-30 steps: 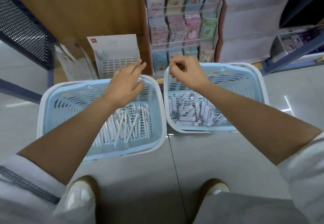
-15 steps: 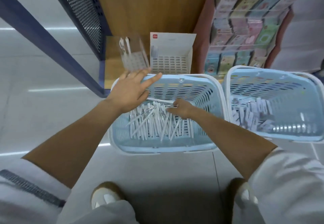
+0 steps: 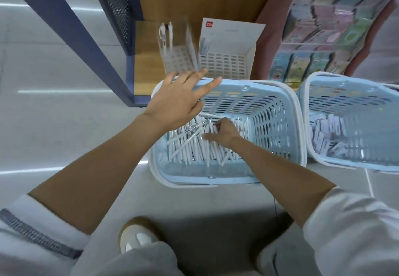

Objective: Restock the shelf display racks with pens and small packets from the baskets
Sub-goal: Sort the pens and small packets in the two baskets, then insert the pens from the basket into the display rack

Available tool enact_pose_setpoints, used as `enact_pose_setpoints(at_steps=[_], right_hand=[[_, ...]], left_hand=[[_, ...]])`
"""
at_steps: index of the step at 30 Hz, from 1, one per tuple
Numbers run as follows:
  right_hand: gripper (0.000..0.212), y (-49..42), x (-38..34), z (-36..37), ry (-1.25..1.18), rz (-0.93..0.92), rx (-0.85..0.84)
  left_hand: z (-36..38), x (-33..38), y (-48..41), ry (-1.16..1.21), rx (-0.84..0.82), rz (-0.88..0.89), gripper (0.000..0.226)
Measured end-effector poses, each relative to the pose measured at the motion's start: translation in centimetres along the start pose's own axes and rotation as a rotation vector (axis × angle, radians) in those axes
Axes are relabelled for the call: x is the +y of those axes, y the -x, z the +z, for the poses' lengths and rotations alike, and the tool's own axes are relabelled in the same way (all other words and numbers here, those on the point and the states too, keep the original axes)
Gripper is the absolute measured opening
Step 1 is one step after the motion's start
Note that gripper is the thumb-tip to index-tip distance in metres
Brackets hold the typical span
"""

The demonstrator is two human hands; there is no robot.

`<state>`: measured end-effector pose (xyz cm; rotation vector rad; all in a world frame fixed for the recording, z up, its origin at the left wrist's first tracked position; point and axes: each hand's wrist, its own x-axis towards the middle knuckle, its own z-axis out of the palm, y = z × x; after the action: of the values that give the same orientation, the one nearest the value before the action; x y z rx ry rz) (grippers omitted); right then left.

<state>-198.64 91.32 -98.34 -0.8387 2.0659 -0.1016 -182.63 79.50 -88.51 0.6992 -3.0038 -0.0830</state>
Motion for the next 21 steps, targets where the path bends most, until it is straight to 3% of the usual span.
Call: enact_pose_setpoints(at_steps=[5, 11, 15, 19, 21], right_hand=[[0.054, 0.1, 0.2, -0.1, -0.107, -0.025, -0.030], [0.044, 0.0, -0.5, 0.6, 0.111, -0.044, -0.105], [0.034, -0.1, 0.3, 0.4, -0.080, -0.080, -0.154], [0.066, 0.8, 0.5, -1.3, -0.310, -0.127, -0.211], [0.067, 1.7, 0.2, -2.8, -0.416, -0.157, -0.232]], left_hand=[[0.2, 0.0, 0.0, -0.015, 0.015, 0.004, 0.058], [0.1, 0.0, 0.0, -0.005, 0.011, 0.006, 0.057], [0.2, 0.0, 0.1, -0.008, 0.016, 0.008, 0.058], [0.4, 0.0, 0.0, -0.027, 0.015, 0.011, 0.059], [0.3, 0.1, 0.0, -0.024, 0.010, 0.005, 0.060]])
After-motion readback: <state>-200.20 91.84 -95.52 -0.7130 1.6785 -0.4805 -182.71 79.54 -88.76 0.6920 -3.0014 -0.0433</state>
